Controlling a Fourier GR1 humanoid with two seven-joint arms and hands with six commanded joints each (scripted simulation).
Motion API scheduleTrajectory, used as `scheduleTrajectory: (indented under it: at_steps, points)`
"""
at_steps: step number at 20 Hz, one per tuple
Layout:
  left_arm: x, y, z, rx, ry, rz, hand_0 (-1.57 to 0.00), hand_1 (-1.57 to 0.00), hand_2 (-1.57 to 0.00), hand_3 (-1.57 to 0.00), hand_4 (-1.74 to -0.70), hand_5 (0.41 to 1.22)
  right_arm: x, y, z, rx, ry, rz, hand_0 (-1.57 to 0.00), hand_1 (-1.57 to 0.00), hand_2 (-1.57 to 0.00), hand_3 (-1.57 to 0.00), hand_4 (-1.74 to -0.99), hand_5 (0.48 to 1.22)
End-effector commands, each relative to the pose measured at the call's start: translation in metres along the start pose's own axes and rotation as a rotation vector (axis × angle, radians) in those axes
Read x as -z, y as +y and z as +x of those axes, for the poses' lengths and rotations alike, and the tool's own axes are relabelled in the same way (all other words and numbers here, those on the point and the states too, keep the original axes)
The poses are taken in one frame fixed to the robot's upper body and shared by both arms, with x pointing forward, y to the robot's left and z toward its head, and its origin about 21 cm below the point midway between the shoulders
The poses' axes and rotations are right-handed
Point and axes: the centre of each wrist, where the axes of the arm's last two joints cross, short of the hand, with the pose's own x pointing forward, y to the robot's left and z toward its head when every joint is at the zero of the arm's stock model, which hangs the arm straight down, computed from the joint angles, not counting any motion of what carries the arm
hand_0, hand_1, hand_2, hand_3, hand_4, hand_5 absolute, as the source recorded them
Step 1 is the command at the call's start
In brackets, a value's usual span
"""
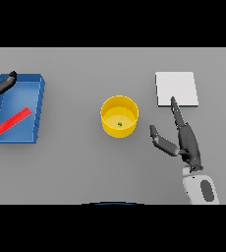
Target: Pick up the red beaker and tilt it to pour out 1 green nut into yellow bowl. Pick up the yellow bowl and place it on the metallic measuring scale.
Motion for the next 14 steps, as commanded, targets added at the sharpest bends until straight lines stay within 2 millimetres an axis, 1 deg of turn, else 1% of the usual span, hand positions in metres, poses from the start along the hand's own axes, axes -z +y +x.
scheduleTrajectory:
  at_steps: [1, 2, 3, 4, 5, 6, 8, 9, 10, 11, 14]
  points:
    - [0.0, 0.001, -0.001, -0.013, -0.014, 0.018, -0.07, -0.06, -0.06, -0.05, -0.71, 0.658, -0.001, 0.0, 0.002, -0.018, 0.011, -0.003, 0.0, 0.0, 0.0, 0.0, -1.175, 0.672]
    - [0.001, 0.0, 0.0, -0.022, -0.041, 0.028, -0.05, -0.05, -0.05, -0.04, -0.71, 0.663, 0.001, 0.003, 0.004, -0.054, 0.007, 0.016, 0.0, 0.0, 0.0, 0.0, -1.163, 0.677]
    - [-0.001, -0.002, -0.003, -0.033, -0.056, 0.03, -0.04, -0.04, -0.04, -0.03, -0.71, 0.674, 0.004, 0.0, 0.006, -0.076, -0.005, 0.037, 0.0, 0.0, 0.0, 0.0, -1.146, 0.691]
    - [-0.002, -0.002, -0.002, -0.038, -0.063, 0.034, -0.03, -0.03, -0.03, -0.02, -0.71, 0.679, 0.006, 0.002, 0.01, -0.092, -0.04, 0.083, 0.0, 0.0, 0.0, 0.0, -1.132, 0.703]
    - [-0.004, -0.001, 0.001, -0.042, -0.061, 0.04, -0.03, -0.02, -0.02, -0.02, -0.71, 0.685, 0.009, 0.0, 0.009, -0.125, -0.044, 0.135, 0.0, 0.0, 0.0, 0.0, -1.137, 0.717]
    - [-0.002, -0.003, 0.0, -0.039, -0.064, 0.041, -0.02, -0.02, -0.02, -0.01, -0.71, 0.689, 0.013, -0.003, 0.012, -0.175, -0.066, 0.194, 0.0, 0.0, 0.0, 0.0, -1.153, 0.728]
    - [-0.003, -0.001, 0.0, -0.055, -0.082, 0.034, -0.01, -0.01, -0.01, -0.01, -0.72, 0.676, 0.027, -0.008, 0.022, -0.34, -0.081, 0.305, 0.0, 0.0, 0.0, 0.0, -1.19, 0.716]
    - [-0.002, -0.006, 0.0, -0.064, -0.086, 0.026, -0.01, -0.01, -0.01, -0.01, -0.72, 0.67, 0.034, -0.009, 0.027, -0.432, -0.083, 0.36, 0.0, 0.0, 0.0, 0.0, -1.204, 0.708]
    - [-0.002, -0.006, 0.0, -0.071, -0.087, 0.022, -0.01, -0.01, -0.01, -0.01, -0.72, 0.667, 0.046, -0.006, 0.035, -0.526, -0.105, 0.418, 0.0, 0.0, 0.0, 0.0, -1.216, 0.704]
    - [0.0, -0.002, 0.002, -0.075, -0.082, 0.026, -0.01, -0.01, -0.01, 0.0, -0.72, 0.664, 0.05, -0.001, 0.038, -0.591, -0.136, 0.483, 0.0, 0.0, 0.0, 0.0, -1.22, 0.701]
    - [-0.002, -0.005, 0.003, -0.068, -0.092, 0.01, 0.0, 0.0, 0.0, 0.0, -0.71, 0.669, 0.07, 0.007, 0.046, -0.811, -0.233, 0.65, 0.0, 0.0, 0.0, 0.0, -1.232, 0.702]
